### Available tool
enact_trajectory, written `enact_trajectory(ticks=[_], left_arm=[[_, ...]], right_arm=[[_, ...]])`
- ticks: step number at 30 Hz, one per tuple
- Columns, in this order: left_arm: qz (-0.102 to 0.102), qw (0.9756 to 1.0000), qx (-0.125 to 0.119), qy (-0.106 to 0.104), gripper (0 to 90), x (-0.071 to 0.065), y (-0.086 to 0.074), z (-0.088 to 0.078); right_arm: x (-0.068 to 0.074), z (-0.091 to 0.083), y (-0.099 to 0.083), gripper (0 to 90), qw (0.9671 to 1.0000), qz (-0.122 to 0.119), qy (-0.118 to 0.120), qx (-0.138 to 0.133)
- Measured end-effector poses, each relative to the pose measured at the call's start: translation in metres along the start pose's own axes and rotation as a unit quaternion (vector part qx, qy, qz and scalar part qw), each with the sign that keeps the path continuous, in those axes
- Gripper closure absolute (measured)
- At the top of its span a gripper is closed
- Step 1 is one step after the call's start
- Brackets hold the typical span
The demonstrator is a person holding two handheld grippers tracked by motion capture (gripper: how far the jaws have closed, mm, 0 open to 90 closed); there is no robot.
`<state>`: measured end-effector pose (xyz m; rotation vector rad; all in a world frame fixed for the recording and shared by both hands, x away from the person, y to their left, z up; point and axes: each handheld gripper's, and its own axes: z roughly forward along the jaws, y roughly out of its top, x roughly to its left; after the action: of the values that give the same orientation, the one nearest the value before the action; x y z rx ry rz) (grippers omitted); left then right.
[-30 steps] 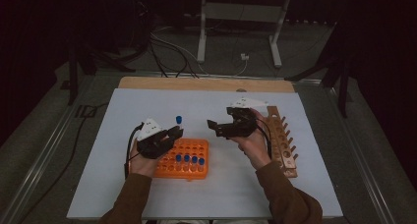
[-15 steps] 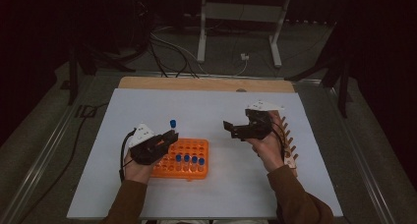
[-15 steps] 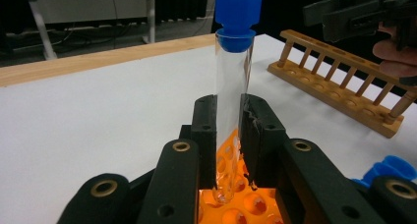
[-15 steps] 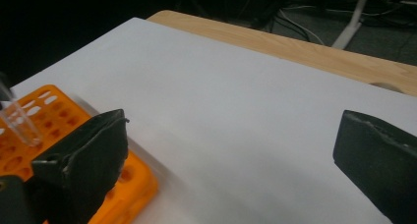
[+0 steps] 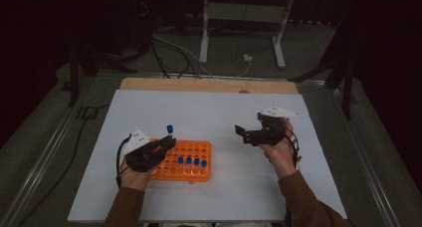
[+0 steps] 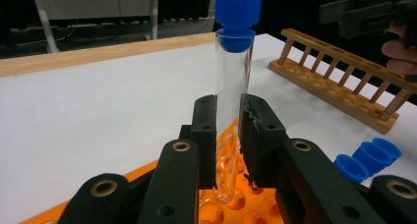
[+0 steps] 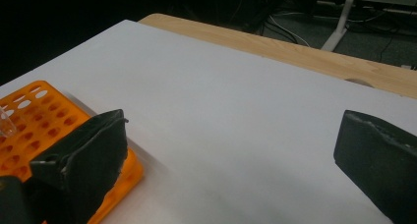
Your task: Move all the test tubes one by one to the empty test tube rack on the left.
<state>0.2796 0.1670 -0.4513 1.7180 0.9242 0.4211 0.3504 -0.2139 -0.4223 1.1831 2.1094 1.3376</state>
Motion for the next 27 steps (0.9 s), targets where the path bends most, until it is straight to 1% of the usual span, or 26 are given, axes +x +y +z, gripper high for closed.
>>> enact_trajectory(ticks=[2, 5, 11, 18, 22, 27], left_arm=[[-0.003, 1.0, 0.0, -0.003, 77.9, 0.0, -0.001, -0.001], [-0.002, 1.0, 0.004, -0.006, 77.9, -0.001, -0.003, -0.003], [0.001, 0.9999, 0.006, -0.009, 78.0, -0.005, -0.005, -0.005], [0.001, 0.9999, 0.011, -0.012, 78.0, -0.009, -0.011, -0.008], [0.001, 0.9998, 0.01, -0.015, 78.0, -0.012, -0.012, -0.011], [0.009, 0.9997, 0.015, -0.017, 77.9, -0.017, -0.015, -0.013]], right_arm=[[-0.003, -0.003, -0.003, 0.0, 1.0, 0.002, -0.002, 0.001], [-0.009, -0.006, -0.008, 0.0, 0.9999, 0.007, -0.008, 0.001], [-0.019, -0.016, -0.013, 0.0, 0.9996, 0.022, -0.015, -0.009], [-0.024, -0.024, -0.018, 0.0, 0.9995, 0.023, -0.018, -0.011], [-0.027, -0.028, -0.02, 0.0, 0.9994, 0.025, -0.02, -0.013], [-0.03, -0.031, -0.021, 0.0, 0.9991, 0.032, -0.02, -0.018]])
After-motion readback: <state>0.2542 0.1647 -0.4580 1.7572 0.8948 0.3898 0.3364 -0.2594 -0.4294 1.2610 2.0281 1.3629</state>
